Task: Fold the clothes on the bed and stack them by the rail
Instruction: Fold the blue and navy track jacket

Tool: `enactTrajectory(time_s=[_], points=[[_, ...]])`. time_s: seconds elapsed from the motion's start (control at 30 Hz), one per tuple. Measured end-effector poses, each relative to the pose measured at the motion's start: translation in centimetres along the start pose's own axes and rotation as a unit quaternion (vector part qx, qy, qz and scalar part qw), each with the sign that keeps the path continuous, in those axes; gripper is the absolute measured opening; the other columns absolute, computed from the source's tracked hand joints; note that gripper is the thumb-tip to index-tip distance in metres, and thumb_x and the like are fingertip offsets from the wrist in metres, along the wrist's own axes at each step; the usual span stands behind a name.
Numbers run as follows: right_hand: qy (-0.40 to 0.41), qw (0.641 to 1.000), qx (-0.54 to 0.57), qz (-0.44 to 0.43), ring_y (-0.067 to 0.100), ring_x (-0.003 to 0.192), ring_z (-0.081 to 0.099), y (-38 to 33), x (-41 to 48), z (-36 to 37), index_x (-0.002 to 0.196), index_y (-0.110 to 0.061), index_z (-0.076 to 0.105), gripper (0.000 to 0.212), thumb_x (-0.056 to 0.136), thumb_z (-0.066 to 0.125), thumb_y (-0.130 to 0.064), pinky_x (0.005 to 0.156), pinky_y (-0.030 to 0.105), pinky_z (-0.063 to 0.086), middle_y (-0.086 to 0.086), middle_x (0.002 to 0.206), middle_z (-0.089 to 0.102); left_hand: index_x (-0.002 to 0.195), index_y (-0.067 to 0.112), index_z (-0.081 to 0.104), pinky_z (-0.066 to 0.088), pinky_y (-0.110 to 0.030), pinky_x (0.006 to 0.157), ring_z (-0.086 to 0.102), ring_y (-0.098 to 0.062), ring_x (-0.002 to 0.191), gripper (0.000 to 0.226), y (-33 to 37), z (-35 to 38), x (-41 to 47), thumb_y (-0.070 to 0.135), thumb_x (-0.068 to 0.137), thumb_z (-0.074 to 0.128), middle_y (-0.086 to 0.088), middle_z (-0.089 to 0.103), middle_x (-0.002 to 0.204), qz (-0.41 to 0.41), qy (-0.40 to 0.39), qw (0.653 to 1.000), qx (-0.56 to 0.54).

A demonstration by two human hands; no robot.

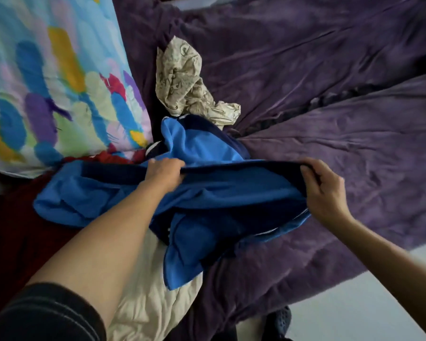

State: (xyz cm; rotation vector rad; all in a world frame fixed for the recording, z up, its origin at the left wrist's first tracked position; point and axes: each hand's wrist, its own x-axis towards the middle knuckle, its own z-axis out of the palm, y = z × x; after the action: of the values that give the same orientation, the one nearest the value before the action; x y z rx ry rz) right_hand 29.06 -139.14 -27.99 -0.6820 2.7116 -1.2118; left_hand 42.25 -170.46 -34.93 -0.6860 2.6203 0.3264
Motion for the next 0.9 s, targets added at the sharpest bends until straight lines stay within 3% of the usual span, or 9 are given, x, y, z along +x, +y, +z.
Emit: enactTrajectory(time_s=[0.07,0.2,0.4,0.53,0.63,0.77,0.87,0.9], points=[[0.049,0.998,-0.034,0.027,0.005,0.081,0.055,2.0,1.6,-3.4,0.108,-0.011,0.065,0.020,0.097,0.049,-0.016,0.071,0.013,0.038,-0.001,0.090,0.064,0.098,0.021,0.064,0.041,-0.040,0.084,0.058,-0.034,0.102,0.014,2.0,0.0,-0.5,0.022,0.090,0.054,-0.010,0.065,0.102,0.005,0.007,1.000,-0.028],[0.114,0.985,-0.086,0.092,0.033,0.090,0.059,6.9,5.5,-9.1,0.107,-0.002,0.063,0.024,0.097,0.046,-0.014,0.078,0.034,0.038,0.022,0.099,0.066,0.102,0.018,0.066,0.045,-0.039,0.074,0.059,-0.039,0.098,0.020,5.9,-2.1,-1.6,0.029,0.093,0.052,-0.016,0.066,0.102,-0.006,0.087,0.995,-0.052],[0.171,0.971,-0.095,0.139,0.038,0.103,0.056,11.7,9.8,-17.7,0.112,-0.007,0.061,0.029,0.097,0.041,-0.022,0.084,0.039,0.038,0.023,0.112,0.063,0.097,0.013,0.061,0.037,-0.036,0.062,0.059,-0.038,0.089,0.022,16.6,-7.1,-3.4,0.033,0.094,0.051,-0.015,0.066,0.093,0.019,0.169,0.980,-0.105],[0.217,0.953,-0.065,0.200,0.038,0.109,0.054,16.1,11.8,-24.9,0.114,-0.010,0.060,0.032,0.095,0.039,-0.025,0.092,0.041,0.040,0.021,0.118,0.061,0.096,0.017,0.065,0.048,-0.037,0.076,0.061,-0.028,0.095,0.013,26.1,-6.7,-5.3,0.029,0.089,0.062,-0.005,0.069,0.098,0.039,0.123,0.968,-0.213],[0.243,0.933,-0.060,0.257,0.037,0.109,0.055,21.4,13.3,-30.3,0.113,-0.013,0.059,0.036,0.092,0.036,-0.031,0.094,0.041,0.042,0.020,0.117,0.061,0.098,0.012,0.069,0.048,-0.035,0.086,0.063,-0.025,0.096,0.014,33.2,-4.4,-6.1,0.015,0.085,0.065,-0.007,0.071,0.099,0.059,0.095,0.957,-0.266],[0.176,0.916,-0.054,0.358,0.031,0.104,0.057,30.3,15.0,-35.1,0.114,-0.010,0.058,0.037,0.091,0.037,-0.030,0.089,0.041,0.045,0.019,0.106,0.061,0.096,0.013,0.070,0.049,-0.031,0.082,0.065,-0.022,0.089,0.017,39.9,-0.8,-6.9,0.008,0.086,0.058,-0.006,0.072,0.093,0.054,0.038,0.956,-0.287],[0.080,0.914,-0.082,0.389,0.026,0.095,0.055,33.4,15.3,-35.0,0.113,-0.001,0.063,0.028,0.091,0.047,-0.009,0.078,0.035,0.039,0.018,0.075,0.067,0.096,0.016,0.070,0.050,-0.034,0.081,0.064,-0.024,0.092,0.017,39.8,0.8,-6.8,0.011,0.085,0.057,-0.005,0.072,0.095,0.012,0.034,0.964,-0.262],[0.045,0.917,-0.106,0.382,0.031,0.097,0.060,33.6,15.3,-34.1,0.113,0.001,0.064,0.028,0.089,0.051,-0.005,0.078,0.037,0.042,0.026,0.081,0.068,0.096,0.017,0.069,0.051,-0.034,0.081,0.064,-0.024,0.094,0.017,39.1,1.2,-6.7,0.012,0.086,0.057,-0.005,0.071,0.097,-0.005,0.032,0.968,-0.249]])
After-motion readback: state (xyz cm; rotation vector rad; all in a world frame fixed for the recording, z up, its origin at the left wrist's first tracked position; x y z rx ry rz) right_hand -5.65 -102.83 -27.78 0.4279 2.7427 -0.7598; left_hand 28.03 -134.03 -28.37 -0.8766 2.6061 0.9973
